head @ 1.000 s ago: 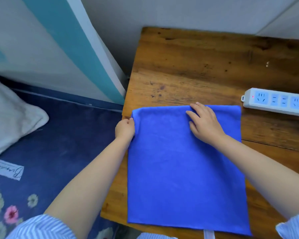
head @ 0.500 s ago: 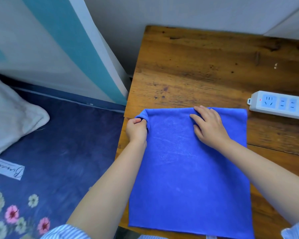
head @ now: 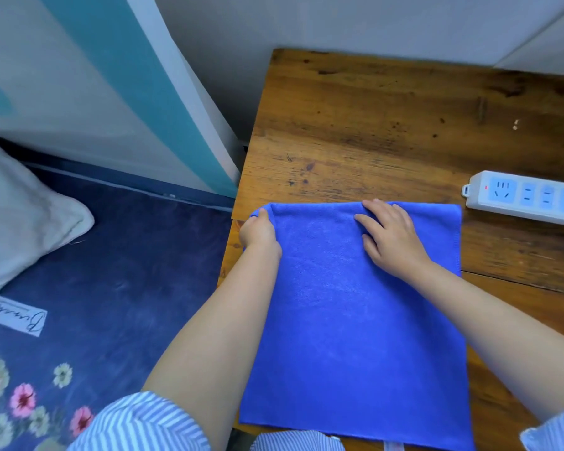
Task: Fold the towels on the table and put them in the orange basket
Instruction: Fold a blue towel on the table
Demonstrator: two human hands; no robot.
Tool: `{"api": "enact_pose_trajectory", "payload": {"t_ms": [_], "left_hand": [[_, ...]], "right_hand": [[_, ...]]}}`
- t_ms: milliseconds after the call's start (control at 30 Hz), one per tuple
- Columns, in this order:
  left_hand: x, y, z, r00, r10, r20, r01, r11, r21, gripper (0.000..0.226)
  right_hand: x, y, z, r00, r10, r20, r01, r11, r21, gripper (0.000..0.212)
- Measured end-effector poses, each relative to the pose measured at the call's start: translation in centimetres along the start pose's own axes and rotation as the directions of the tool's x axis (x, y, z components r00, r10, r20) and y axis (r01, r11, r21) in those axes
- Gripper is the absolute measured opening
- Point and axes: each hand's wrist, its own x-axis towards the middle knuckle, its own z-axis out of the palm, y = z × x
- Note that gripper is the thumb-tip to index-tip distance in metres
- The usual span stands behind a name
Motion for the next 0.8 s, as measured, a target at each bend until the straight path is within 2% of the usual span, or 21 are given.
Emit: {"api": "enact_pose_trajectory", "payload": {"t_ms": [67, 167, 267, 400, 467, 567, 667, 733, 767, 800], "left_hand": [[0.1, 0.1, -0.3, 1.0, -0.012, -0.005, 0.012, 0.999, -0.041, 0.014], [0.2, 0.3, -1.4, 0.999, -0.033, 0.011, 0.034, 0.996, -0.085, 0.028], [0.6, 1.1, -2.3, 0.992, -0.074, 0.105, 0.086, 0.989, -0.122, 0.004], [1.0, 2.2, -2.9, 0.968, -0.147, 0.201, 0.17, 0.98, -0.1, 0.01], [1.1, 2.8, -3.1, 0.968, -0.121, 0.222, 0.142, 0.986, -0.083, 0.006], [1.7, 3.6, -3.5, 0.982, 0.05, 0.184, -0.033, 0.995, -0.094, 0.023], [2.1, 4.0, -3.9, 0.967, 0.254, -0.008, -0.253, 0.967, 0.019, 0.021], [2.4, 3.9, -4.1, 0.919, 0.385, -0.088, -0.372, 0.919, 0.134, 0.027], [2.4, 3.7, -4.1, 0.874, 0.478, -0.081, -0.449, 0.861, 0.24, 0.028], [2.2, 3.2, -4.1, 0.8, 0.6, -0.022, -0.545, 0.741, 0.393, 0.028]], "right_hand": [[0.0, 0.1, 0.0, 1.0, 0.012, 0.017, -0.012, 1.0, 0.015, 0.03], [0.0, 0.2, 0.0, 0.999, 0.009, 0.031, -0.009, 1.0, 0.022, 0.032], [0.1, 0.2, 0.0, 0.998, 0.022, 0.057, -0.024, 0.999, 0.028, 0.032], [0.0, 0.2, -0.1, 0.995, 0.047, 0.091, -0.05, 0.998, 0.028, 0.033], [0.0, 0.3, -0.1, 0.995, 0.044, 0.094, -0.047, 0.998, 0.035, 0.033], [-0.1, 0.4, -0.1, 0.994, 0.04, 0.106, -0.044, 0.999, 0.032, 0.033], [-0.1, 0.7, -0.2, 0.991, 0.04, 0.13, -0.044, 0.999, 0.023, 0.034], [-0.1, 0.9, -0.2, 0.986, 0.03, 0.166, -0.031, 0.999, 0.007, 0.037], [-0.2, 1.1, -0.3, 0.984, 0.025, 0.177, -0.024, 1.0, -0.007, 0.039], [-0.4, 1.2, -0.4, 0.984, 0.017, 0.178, -0.014, 1.0, -0.016, 0.039]]}}
